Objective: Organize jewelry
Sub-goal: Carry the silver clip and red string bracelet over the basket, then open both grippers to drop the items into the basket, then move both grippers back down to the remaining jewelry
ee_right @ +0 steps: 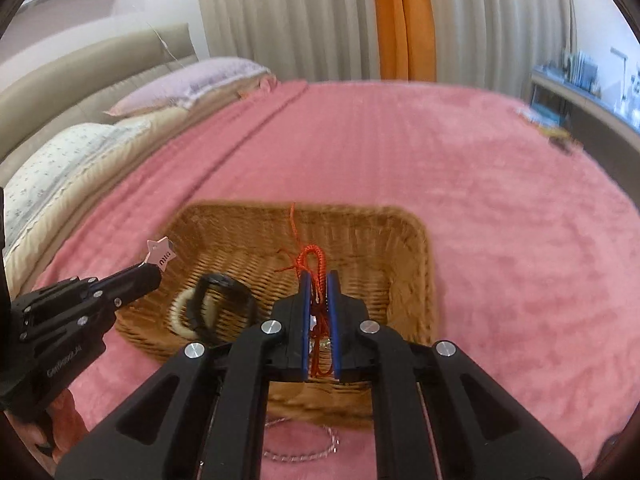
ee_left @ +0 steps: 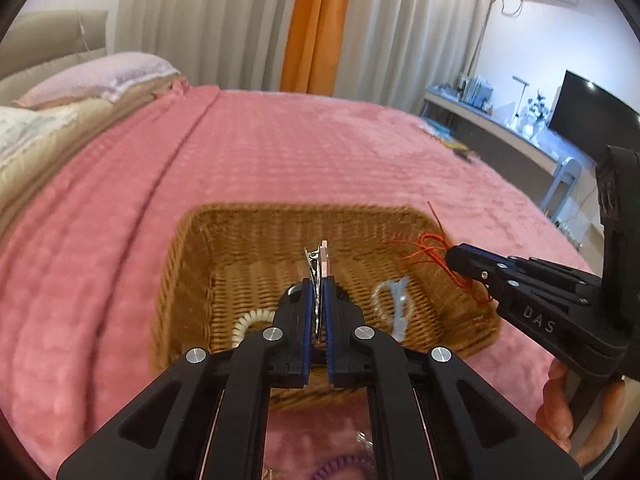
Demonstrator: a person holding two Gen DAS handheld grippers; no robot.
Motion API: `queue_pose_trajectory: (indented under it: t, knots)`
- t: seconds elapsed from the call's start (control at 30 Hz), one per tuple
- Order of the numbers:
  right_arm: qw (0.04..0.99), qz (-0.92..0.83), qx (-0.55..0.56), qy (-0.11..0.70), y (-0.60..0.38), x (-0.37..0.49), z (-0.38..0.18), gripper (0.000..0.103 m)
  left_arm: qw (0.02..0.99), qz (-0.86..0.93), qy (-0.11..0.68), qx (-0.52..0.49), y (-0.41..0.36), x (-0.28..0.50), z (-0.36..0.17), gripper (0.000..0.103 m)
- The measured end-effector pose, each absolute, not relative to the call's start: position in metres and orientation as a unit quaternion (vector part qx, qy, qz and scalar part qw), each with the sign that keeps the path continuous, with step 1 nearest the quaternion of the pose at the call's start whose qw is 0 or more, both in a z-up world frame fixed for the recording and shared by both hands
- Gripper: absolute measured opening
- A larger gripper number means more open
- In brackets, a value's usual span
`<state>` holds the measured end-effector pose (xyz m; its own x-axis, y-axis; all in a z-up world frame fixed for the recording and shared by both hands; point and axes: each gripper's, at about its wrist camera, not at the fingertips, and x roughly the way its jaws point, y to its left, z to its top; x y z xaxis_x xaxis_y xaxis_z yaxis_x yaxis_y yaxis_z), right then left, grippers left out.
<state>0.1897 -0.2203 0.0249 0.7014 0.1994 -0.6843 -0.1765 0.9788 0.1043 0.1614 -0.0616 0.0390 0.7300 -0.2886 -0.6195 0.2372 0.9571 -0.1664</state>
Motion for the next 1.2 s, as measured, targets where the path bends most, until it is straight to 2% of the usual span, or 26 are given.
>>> queue_pose_trajectory:
  t: [0.33, 0.4, 0.47, 0.53, 0.6, 0.67, 0.93, 1.2]
  knots:
    - [0.905, 0.116, 0.027, 0.408, -0.221, 0.203, -0.004, 0.007, 0.924, -0.128, 0.360, -0.035, -0.063, 0.174, 0.017, 0.005]
    - [0.906, 0.117, 0.031, 0.406, -0.223, 0.200, -0.001, 0.011, 0.925, -0.132, 0.354, -0.039, -0.060, 0.170, 0.021, 0.018]
    - [0.909, 0.117, 0.035, 0.400, -0.225, 0.197, 0.002, 0.028, 0.928, -0.131, 0.345, -0.044, -0.057, 0.166, 0.025, 0.039]
    - [0.911, 0.116, 0.037, 0.393, -0.226, 0.192, 0.006, 0.032, 0.930, -0.134, 0.337, -0.051, -0.052, 0.160, 0.030, 0.041]
    - [0.912, 0.123, 0.044, 0.389, -0.227, 0.184, 0.013, 0.032, 0.932, -0.142, 0.329, -0.059, -0.048, 0.152, 0.037, 0.043]
    - [0.913, 0.130, 0.047, 0.383, -0.228, 0.173, 0.019, 0.032, 0.935, -0.149, 0.316, -0.066, -0.044, 0.140, 0.046, 0.049]
    - [0.915, 0.159, 0.048, 0.367, -0.226, 0.115, 0.034, 0.032, 0.942, -0.164, 0.286, -0.069, -0.036, 0.078, 0.061, 0.050]
    - [0.907, 0.187, 0.031, 0.375, -0.207, 0.072, 0.016, 0.032, 0.927, -0.166, 0.325, -0.084, -0.025, 0.052, 0.026, 0.049]
